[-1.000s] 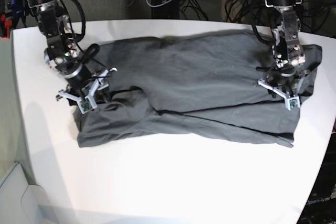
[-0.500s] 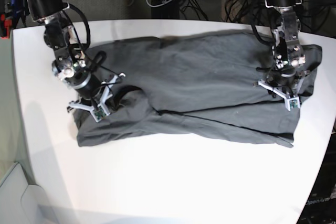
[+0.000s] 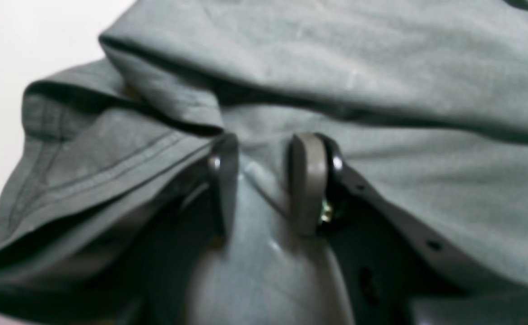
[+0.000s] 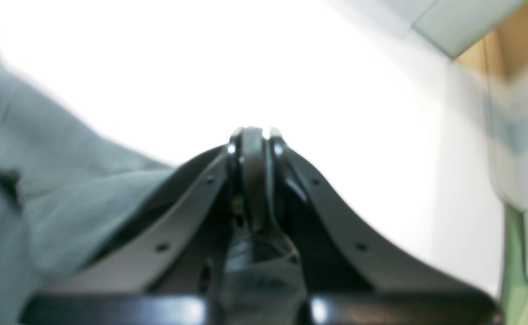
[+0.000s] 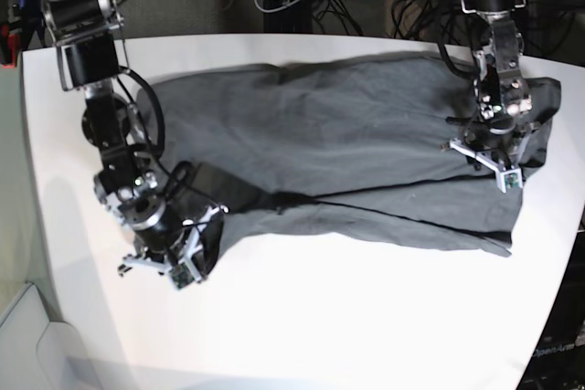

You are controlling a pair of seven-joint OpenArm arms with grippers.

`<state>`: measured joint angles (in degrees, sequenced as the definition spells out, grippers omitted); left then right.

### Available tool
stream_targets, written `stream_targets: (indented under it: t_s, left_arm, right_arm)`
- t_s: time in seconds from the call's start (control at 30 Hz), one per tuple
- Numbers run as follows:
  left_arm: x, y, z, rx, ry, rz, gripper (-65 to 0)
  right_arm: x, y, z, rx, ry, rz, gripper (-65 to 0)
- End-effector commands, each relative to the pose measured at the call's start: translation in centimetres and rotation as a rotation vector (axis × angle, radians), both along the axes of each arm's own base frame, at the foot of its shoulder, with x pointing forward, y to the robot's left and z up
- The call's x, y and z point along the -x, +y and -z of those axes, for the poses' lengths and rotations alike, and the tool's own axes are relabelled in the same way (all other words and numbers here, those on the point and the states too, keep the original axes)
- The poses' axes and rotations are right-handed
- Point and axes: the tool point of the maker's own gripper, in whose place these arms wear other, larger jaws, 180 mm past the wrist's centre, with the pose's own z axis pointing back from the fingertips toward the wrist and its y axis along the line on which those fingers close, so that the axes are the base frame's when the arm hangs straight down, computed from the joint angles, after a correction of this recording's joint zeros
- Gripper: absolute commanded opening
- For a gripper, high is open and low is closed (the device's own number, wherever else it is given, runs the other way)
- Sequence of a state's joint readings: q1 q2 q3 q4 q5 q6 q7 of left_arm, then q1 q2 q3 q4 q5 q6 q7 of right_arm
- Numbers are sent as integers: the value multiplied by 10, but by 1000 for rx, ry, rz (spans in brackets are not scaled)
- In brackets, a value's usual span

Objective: Layout the t-shirt on the table in an organized manner, then fold the t-shirt properly
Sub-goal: 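Drag the held fabric with the right gripper away from the left gripper, then release the fabric with the right gripper and move it back onto the shirt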

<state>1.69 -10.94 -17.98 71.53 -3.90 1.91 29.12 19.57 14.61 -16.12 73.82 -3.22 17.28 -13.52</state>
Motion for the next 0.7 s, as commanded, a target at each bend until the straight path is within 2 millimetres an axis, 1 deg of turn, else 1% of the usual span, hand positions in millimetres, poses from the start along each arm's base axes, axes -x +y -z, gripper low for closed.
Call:
stream_targets:
  t_s: [0.0,0.2,0.27,0.3,0.43,0.47,0.57,0.6,0.67]
  left_arm:
    - [48,-2,40,30,237,-28,-450]
    - [48,-2,39,31,239,-28,-450]
    - [48,-2,40,31,240,-28,-450]
    - [48,-2,40,31,240,-28,-450]
    - [48,-2,40,32,242,-28,-450]
    - [48,-2,40,32,242,-28,-450]
    - [48,-2,40,32,242,-28,-450]
    - [48,-2,40,32,242,-28,-450]
    - [48,-2,40,32,243,-28,-450]
  right_arm:
    - [-19,2,-29,-21,-73,2,-650]
    - [-63,-4,-30,-37,-32,49,-650]
    - [-74,-2,-35,-55,-42,49,-650]
    - [-77,0,-36,-67,-48,47,-650]
    - [-91,11,-50,-109,-103,21,-650]
    - [-93,14,-50,-115,-103,18,-650]
    - [-103,15,-53,-125,-101,23,-650]
    - [-106,19,-56,-136,-105,19,-650]
    - [-112,17,-59,-143,-114,24,-650]
